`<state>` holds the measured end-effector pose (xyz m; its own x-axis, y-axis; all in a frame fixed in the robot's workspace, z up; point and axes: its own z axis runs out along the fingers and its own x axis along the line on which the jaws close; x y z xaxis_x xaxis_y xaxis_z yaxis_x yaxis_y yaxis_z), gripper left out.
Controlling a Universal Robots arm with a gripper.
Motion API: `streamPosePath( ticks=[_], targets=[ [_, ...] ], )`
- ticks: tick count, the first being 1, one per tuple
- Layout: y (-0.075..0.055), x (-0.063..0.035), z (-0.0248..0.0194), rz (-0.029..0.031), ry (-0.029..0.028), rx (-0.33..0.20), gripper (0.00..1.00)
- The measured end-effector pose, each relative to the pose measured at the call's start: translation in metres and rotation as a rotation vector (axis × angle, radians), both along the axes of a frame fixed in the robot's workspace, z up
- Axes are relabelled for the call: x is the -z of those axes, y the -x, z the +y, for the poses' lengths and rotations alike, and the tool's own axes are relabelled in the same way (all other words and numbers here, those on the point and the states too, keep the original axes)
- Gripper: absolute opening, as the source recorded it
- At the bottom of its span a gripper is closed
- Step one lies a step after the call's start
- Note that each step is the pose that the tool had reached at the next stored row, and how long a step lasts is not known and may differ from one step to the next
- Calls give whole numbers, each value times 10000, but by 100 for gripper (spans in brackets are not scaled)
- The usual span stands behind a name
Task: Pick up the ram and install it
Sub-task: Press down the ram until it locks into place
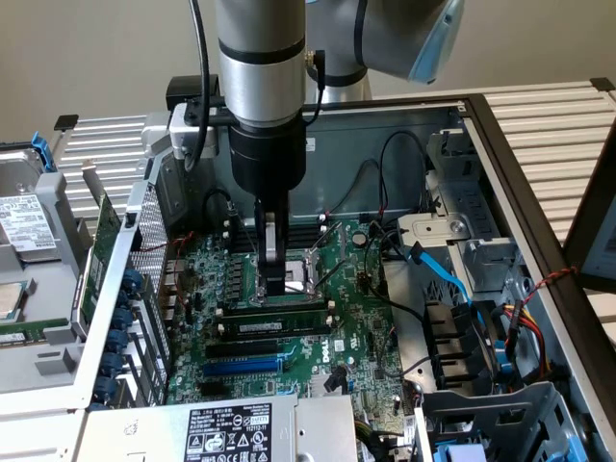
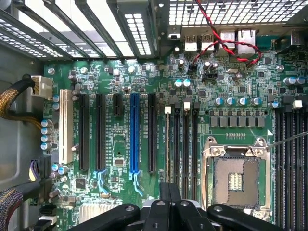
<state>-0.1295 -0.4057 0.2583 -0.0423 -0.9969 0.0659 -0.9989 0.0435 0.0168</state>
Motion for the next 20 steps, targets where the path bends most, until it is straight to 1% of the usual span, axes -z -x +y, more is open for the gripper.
streamPosePath(
  ticks=[8,20],
  targets=[
    [0,-1,0,2,1,55,11],
    [0,40,0,1,0,2096,11]
  ],
)
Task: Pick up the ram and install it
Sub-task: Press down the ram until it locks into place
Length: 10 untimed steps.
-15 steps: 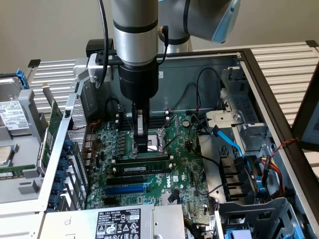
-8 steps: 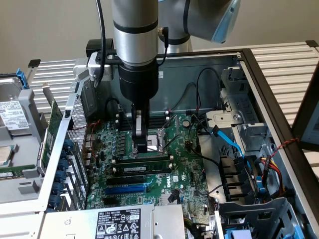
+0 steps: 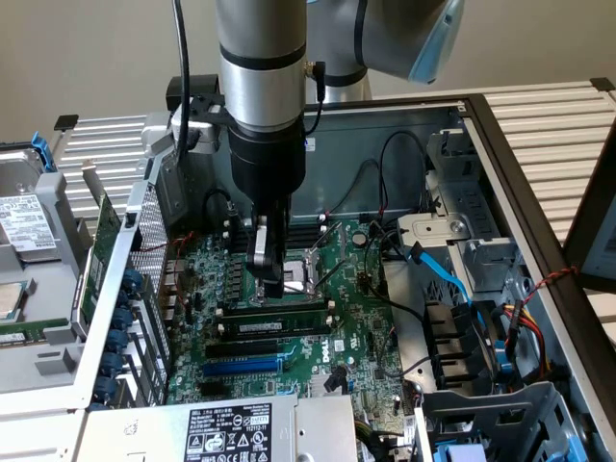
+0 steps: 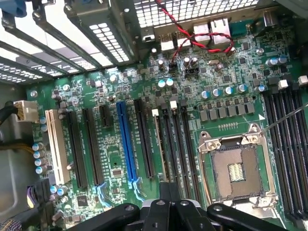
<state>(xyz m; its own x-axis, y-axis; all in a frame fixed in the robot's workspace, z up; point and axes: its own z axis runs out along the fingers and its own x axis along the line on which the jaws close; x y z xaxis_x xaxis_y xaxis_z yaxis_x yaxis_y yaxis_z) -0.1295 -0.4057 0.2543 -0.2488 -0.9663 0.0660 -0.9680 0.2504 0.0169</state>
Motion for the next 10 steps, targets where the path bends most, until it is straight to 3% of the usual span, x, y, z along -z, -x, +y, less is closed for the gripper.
streamPosePath(
  ticks=[10],
  targets=[
    [0,40,0,0,1,1761,11]
  ],
)
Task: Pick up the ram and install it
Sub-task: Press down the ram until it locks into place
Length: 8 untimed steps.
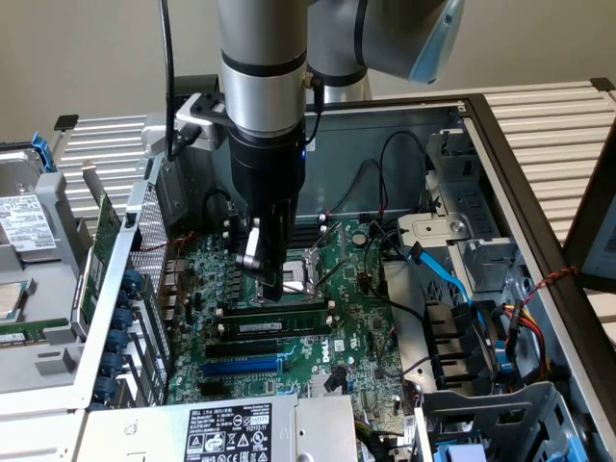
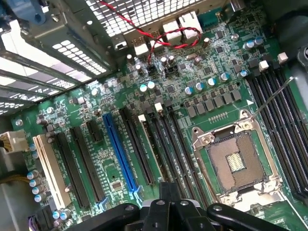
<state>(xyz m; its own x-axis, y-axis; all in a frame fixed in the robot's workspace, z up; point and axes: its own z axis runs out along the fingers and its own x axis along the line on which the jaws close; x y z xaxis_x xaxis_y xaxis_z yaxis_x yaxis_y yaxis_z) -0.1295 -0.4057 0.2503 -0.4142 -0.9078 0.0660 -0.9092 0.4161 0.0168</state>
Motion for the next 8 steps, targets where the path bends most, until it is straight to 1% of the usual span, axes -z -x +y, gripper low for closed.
streamPosePath(
  ticks=[4,8],
  targets=[
    [0,3,0,0,-1,624,11],
    [0,-12,0,-3,-3,1082,11]
  ],
)
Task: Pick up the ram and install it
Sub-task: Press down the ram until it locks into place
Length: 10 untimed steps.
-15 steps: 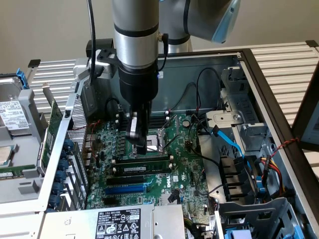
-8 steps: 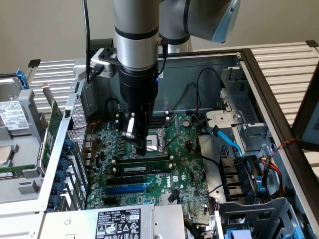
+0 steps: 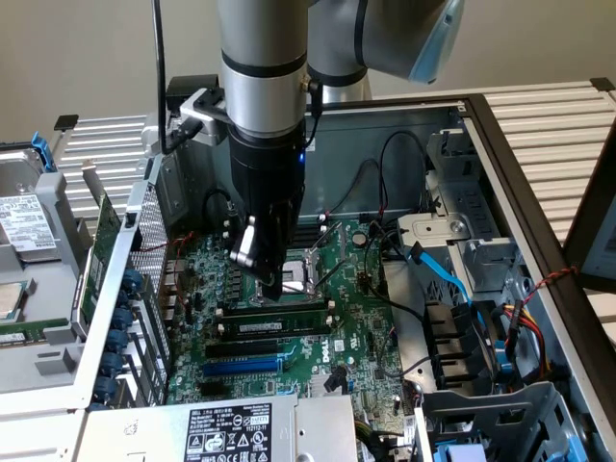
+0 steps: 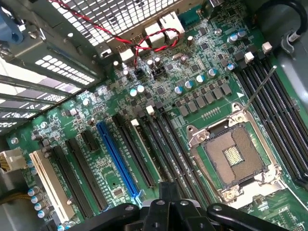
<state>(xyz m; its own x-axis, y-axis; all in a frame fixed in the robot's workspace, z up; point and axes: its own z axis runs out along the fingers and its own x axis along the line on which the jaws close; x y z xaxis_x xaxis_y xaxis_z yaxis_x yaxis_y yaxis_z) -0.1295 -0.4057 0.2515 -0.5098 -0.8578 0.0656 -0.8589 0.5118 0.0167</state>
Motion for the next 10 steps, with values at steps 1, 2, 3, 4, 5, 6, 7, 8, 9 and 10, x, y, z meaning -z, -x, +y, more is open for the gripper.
streamPosePath(
  ticks=[1,2,3,4,5,6,7,8,9,10],
  targets=[
    [0,-10,0,-3,0,109,11],
    [0,-19,0,-6,0,207,11],
    [0,-30,0,-10,0,310,11],
    [0,-42,0,-15,0,413,11],
    [0,-52,0,-19,0,513,11],
    [0,-61,0,-25,1,611,11],
    [0,-67,0,-29,1,713,11],
    [0,-69,0,-33,-1,824,11],
    [0,-69,0,-43,-3,932,11],
    [-1,-70,0,-55,-3,1038,11]
  ],
)
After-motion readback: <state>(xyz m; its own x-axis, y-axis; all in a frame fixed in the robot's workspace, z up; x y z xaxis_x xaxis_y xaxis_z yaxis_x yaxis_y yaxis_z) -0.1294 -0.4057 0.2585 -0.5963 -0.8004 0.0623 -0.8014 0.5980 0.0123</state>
